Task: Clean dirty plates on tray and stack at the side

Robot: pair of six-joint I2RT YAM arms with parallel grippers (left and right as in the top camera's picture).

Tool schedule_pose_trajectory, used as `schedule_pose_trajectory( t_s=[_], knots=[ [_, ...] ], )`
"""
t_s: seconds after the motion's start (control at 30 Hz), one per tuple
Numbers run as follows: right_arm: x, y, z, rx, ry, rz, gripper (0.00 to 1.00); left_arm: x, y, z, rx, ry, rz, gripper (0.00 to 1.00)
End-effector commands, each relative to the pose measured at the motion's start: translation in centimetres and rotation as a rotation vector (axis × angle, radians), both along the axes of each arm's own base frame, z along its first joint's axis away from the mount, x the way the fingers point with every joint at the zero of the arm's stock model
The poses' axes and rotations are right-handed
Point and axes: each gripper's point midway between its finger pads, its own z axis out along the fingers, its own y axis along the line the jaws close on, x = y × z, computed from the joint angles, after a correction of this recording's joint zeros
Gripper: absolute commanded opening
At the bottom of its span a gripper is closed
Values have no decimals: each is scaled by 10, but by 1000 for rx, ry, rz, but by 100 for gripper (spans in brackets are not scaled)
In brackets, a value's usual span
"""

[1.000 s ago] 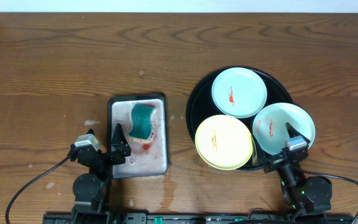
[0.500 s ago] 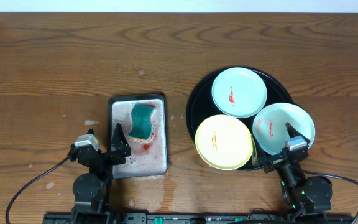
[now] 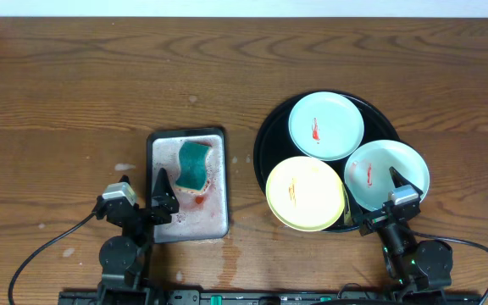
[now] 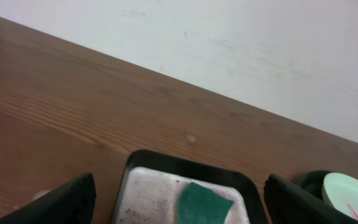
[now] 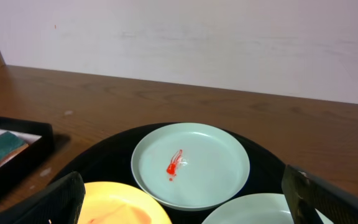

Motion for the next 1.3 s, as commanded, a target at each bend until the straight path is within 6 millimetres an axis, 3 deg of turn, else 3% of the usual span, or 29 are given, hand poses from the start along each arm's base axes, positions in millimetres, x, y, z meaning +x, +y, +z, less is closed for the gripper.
schedule_pose_trajectory(
  t_s=[0.0,0.27,0.43,0.57,0.73,0.8,0.9,1.0,1.17,1.23,1.27],
  knots=[
    [0,0,-1,-14,-4,0,99,0,-16,-18,-11,42,-92,87],
    [-2,2,3,39,7,14,99,-1,-24,-11,-18,23,-140,87],
    [-6,7,30,48,-5,43,99,-5,-24,34,-18,-41,-141,87],
    [-3,7,58,39,78,41,99,-5,-31,60,-23,72,-183,87],
    [13,10,88,58,278,34,99,6,-46,76,-48,337,-260,87],
    [19,12,92,74,385,33,99,9,-52,80,-65,461,-287,87],
    [30,29,82,81,666,106,99,11,-55,81,-89,724,-288,87],
    [32,46,67,115,840,191,99,10,-55,75,-99,888,-278,87],
    [39,57,36,141,1011,240,99,5,-62,49,-138,1070,-300,87],
    [38,50,13,139,1114,166,77,1,-66,40,-160,1128,-316,87],
    [34,44,1,140,1180,116,73,-1,-66,37,-163,1152,-315,87]
  ],
)
